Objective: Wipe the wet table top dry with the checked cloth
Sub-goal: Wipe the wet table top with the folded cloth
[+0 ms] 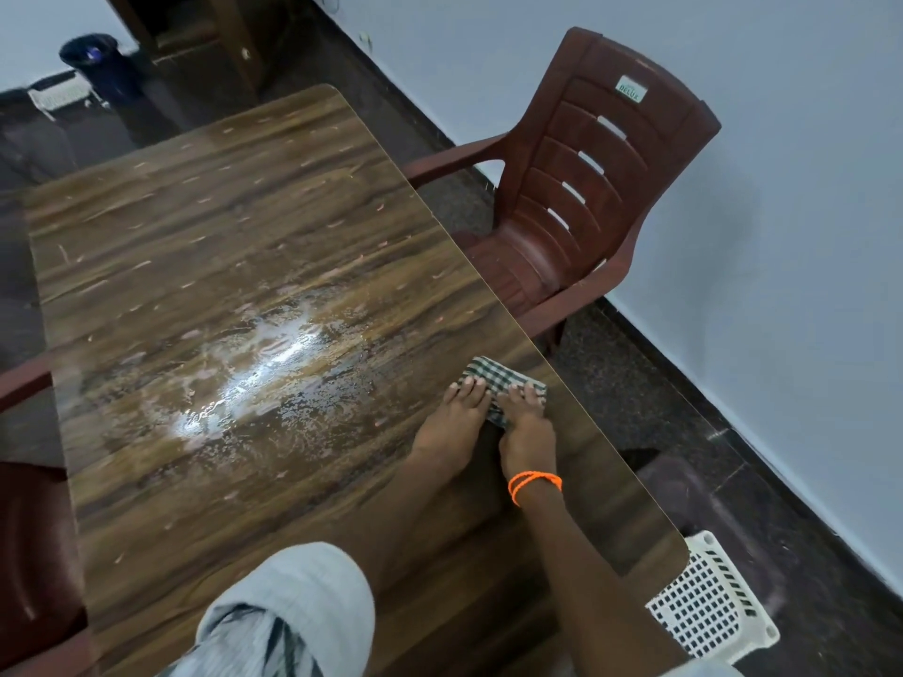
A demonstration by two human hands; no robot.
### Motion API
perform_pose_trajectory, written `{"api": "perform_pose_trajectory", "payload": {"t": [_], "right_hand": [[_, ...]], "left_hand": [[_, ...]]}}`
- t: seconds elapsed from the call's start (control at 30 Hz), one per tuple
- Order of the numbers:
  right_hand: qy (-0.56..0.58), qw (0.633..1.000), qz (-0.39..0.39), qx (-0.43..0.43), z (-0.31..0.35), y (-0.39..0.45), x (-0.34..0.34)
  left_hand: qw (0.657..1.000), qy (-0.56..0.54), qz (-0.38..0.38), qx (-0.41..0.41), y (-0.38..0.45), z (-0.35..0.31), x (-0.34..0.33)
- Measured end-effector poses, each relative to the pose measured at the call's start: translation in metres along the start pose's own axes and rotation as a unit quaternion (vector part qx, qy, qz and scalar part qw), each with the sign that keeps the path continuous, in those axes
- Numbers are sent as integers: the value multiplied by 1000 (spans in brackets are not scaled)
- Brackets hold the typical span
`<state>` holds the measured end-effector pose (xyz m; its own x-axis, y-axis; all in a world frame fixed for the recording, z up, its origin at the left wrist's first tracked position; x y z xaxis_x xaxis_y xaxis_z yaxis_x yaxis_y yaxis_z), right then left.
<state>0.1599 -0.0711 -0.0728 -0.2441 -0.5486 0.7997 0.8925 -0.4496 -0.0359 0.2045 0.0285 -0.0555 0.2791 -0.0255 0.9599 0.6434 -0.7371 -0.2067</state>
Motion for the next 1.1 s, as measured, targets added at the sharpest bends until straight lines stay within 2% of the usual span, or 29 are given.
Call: {"api": "perform_pose_trajectory", "payload": {"t": [0.1,0.23,0.37,0.5,0.67,0.8,0.97,1.1], "right_hand": [[21,999,13,34,8,-31,-12],[22,998,-6,54,-9,-64,-1],[8,999,-32,37,-24,-54,15],[10,999,-41,18,-12,-33,8],[7,999,-4,52,24,-37,-19],[13,995,36,88,38,-70,-41],[18,990,35,136,25,-108,-29],[14,996,-4,93,8,-99,-12]], "left_hand": [[1000,-8,14,16,-33,6,-10],[999,-13,38,1,-58,-19,-20],[998,-57,34,7,-47,-32,-20],[997,-75,14,24,-28,-19,-6],[995,-85,-3,43,-35,24,-3],[991,-112,-23,74,-75,38,-8],[992,-106,0,70,-118,3,-19],[991,-116,18,58,-102,-10,-20]]}}
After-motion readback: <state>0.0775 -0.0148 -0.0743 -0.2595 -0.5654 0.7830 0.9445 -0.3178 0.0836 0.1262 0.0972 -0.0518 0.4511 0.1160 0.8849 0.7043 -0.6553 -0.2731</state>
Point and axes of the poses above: each hand's wrist, its own y-axis towards the middle knuckle, its own x-axis out of the back of the hand, z = x × y, the point moved 7 cm from there along y, towards the middle knuckle, and after that the axes turned 1 degree about -z, right-handed, at the moved point
